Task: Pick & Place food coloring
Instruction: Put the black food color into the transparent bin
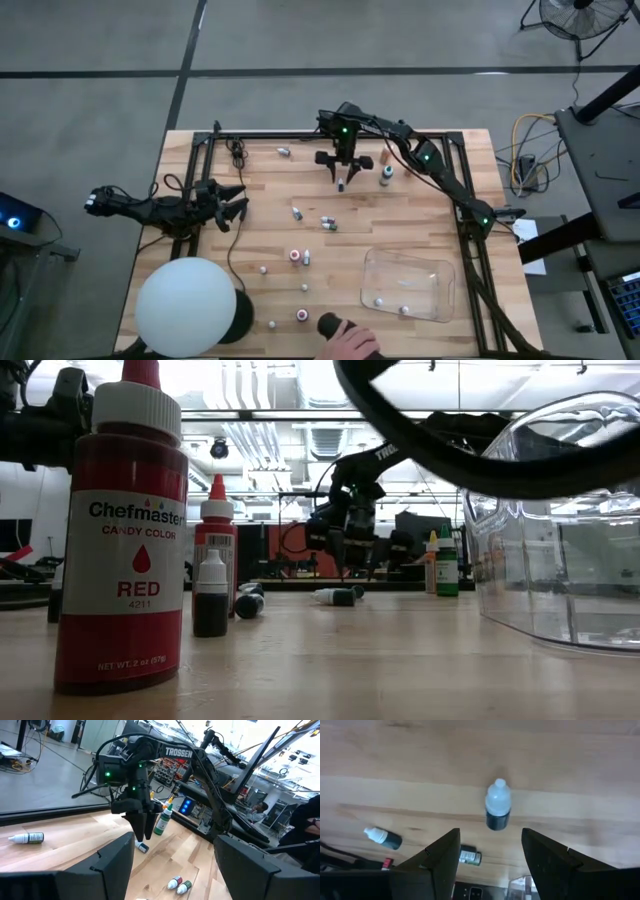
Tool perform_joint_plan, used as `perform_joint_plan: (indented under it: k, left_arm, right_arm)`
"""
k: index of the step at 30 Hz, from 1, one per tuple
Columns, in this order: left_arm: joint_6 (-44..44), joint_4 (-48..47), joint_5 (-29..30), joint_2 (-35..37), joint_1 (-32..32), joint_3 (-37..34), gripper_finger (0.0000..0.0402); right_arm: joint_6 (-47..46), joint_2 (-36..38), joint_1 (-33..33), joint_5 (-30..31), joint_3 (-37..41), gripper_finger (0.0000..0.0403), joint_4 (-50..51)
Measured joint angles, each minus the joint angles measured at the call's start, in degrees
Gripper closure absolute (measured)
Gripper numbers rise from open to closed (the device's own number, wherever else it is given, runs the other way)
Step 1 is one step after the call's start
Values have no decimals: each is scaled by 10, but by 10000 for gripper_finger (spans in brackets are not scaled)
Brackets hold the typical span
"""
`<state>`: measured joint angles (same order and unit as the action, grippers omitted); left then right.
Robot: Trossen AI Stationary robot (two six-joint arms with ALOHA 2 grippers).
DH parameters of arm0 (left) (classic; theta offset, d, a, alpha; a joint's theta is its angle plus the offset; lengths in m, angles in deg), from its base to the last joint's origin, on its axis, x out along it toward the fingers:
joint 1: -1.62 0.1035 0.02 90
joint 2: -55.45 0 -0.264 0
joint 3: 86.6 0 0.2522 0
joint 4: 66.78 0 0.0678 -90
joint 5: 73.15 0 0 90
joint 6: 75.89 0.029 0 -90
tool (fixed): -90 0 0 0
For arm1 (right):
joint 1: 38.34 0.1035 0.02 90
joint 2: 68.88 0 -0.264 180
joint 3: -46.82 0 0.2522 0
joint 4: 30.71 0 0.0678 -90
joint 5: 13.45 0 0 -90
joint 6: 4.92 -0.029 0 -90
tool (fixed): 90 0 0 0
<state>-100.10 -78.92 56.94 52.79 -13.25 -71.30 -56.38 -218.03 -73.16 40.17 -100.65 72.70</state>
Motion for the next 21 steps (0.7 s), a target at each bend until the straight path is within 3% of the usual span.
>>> perform_joint_plan:
  k: [21]
  left_arm:
    - [0, 0, 0, 0, 0, 0, 157]
  right_arm:
    - [80, 1, -10, 33, 0, 200, 3]
